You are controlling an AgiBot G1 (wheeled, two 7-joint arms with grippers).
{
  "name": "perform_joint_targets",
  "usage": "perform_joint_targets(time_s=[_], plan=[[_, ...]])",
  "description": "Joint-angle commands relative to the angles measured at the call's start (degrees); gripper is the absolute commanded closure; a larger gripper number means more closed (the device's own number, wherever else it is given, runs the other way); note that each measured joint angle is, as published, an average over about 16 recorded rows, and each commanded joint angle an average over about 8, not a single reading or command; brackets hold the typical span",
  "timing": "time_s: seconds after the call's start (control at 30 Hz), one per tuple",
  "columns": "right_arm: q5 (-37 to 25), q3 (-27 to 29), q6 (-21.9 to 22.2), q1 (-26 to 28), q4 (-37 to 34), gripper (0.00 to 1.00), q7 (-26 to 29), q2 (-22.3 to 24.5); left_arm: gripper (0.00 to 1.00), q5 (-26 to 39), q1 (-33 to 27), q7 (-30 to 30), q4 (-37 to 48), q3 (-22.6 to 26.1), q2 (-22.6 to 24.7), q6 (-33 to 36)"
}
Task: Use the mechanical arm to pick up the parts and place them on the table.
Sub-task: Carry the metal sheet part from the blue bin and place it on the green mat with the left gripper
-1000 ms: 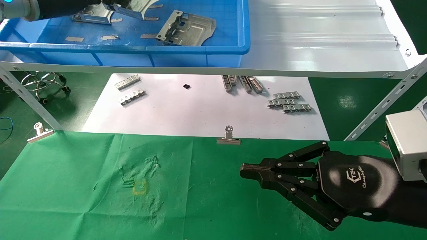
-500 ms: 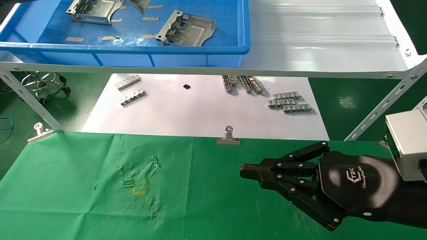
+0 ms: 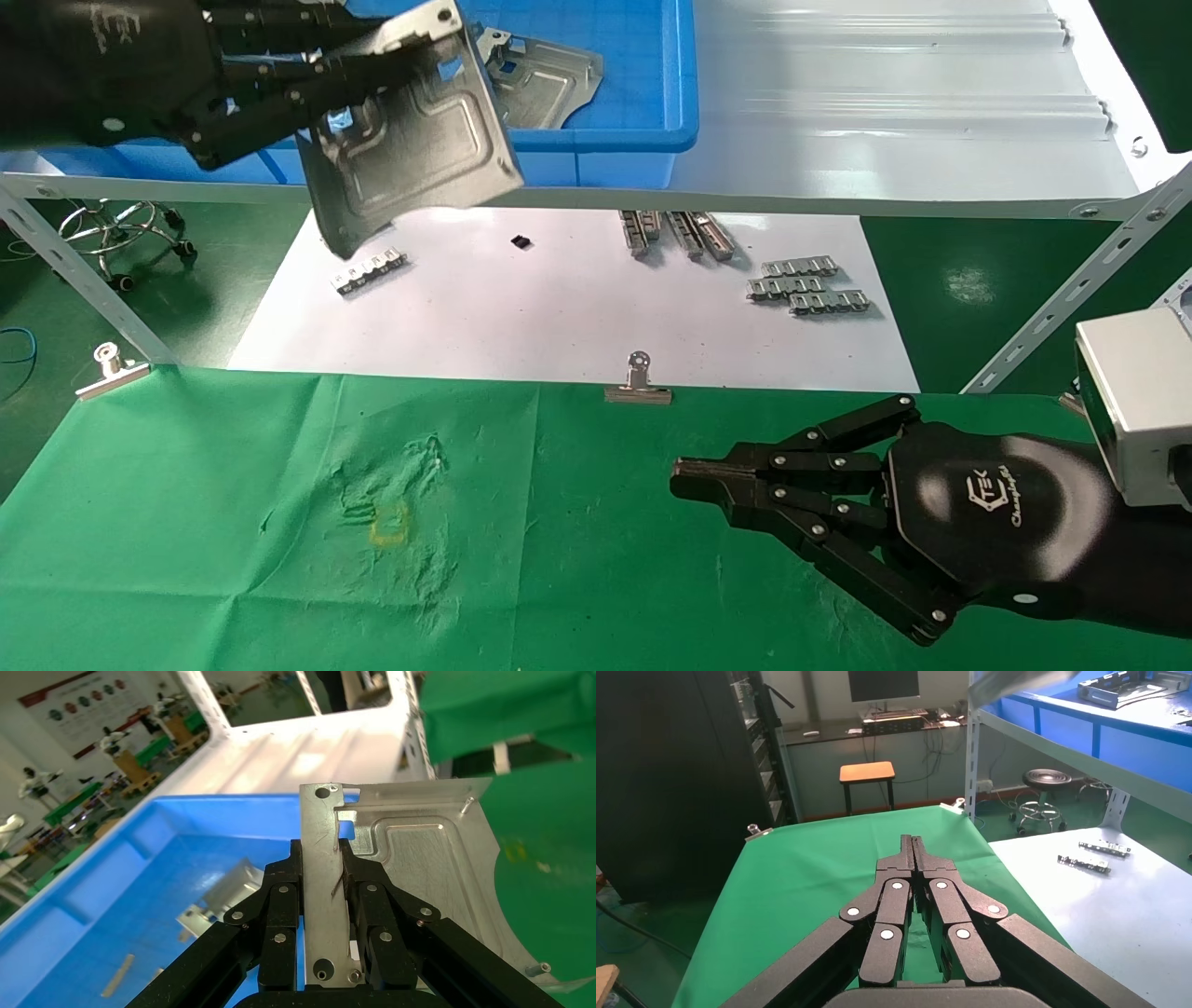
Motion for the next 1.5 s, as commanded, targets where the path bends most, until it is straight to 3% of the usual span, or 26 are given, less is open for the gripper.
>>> perform_joint_targets(time_s=[0.03,0.4,0.7,1.03,1.5], plan=[[0.0,0.0,0.0,0.0,0.0,1.0,0.0,0.0,1.0,-1.2,1.5,0.8,-2.8,1.0,-1.3,0.6],[0.0,0.0,0.0,0.0,0.0,1.0,0.0,0.0,1.0,-8.7,10.8,3.8,-17.3,9.6,-9.6,0.3],[0.0,0.0,0.0,0.0,0.0,1.0,0.0,0.0,1.0,-9.7,15.9,10.1,-22.8,18.8,-12.9,0.1],[0.0,0.0,0.0,0.0,0.0,1.0,0.0,0.0,1.0,-6.7,17.5,18.1,-16.1,26.6,-10.6,-1.1],[0.0,0.0,0.0,0.0,0.0,1.0,0.0,0.0,1.0,-3.4,19.1,27.8,-2.2,28.6,-3.4,-6.4]])
